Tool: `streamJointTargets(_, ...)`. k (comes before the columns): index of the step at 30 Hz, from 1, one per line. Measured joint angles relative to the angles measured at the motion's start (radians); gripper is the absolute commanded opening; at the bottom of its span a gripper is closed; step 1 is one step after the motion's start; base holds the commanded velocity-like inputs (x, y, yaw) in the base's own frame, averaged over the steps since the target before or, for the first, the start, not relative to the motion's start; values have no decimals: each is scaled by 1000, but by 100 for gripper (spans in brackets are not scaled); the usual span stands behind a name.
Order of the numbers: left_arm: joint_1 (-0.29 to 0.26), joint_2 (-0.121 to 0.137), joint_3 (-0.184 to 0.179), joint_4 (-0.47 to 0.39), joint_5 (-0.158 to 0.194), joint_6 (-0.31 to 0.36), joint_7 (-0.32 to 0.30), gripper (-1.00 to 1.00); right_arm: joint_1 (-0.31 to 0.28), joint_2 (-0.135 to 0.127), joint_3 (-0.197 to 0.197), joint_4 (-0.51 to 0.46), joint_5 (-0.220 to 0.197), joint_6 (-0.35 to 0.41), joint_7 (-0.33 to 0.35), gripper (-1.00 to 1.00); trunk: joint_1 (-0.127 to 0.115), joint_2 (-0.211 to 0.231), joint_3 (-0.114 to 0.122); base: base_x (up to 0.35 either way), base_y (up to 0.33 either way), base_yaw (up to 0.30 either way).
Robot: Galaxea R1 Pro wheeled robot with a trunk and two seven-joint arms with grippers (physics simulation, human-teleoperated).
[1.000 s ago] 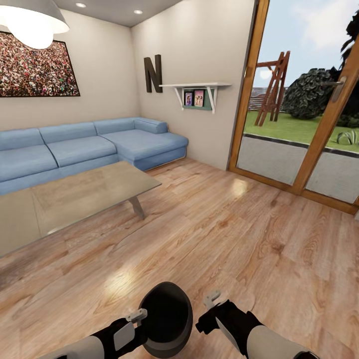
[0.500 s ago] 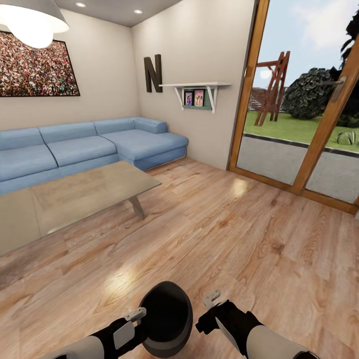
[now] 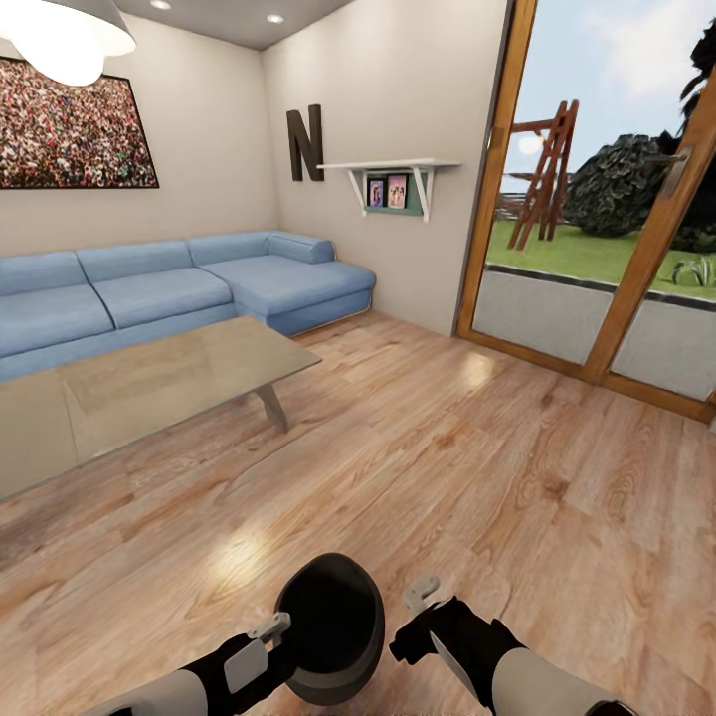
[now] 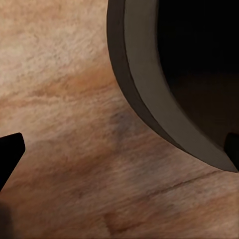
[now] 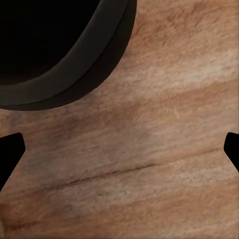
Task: Place each of the two pumpkins and all three candles from the living room inside a cabinet in the living room (use any cabinet), then make sure every cabinet is closed, and position the cauldron so it is next to a table in the living room.
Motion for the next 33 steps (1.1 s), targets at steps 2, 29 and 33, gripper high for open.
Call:
streamJointTargets(2, 0, 0, 0, 0, 0, 0, 0, 100, 0, 0, 0, 0, 0, 0, 1, 100, 0, 0, 0, 0, 0, 0)
streamJointTargets(29, 0, 3, 0, 0, 0, 3, 0, 100, 0, 0, 0, 0, -1, 1, 3, 100, 35, -63, -28, 0, 0, 0)
streamJointTargets(33, 0, 3, 0, 0, 0, 3, 0, 100, 0, 2, 1, 0, -1, 1, 3, 100, 35, -63, -28, 0, 0, 0)
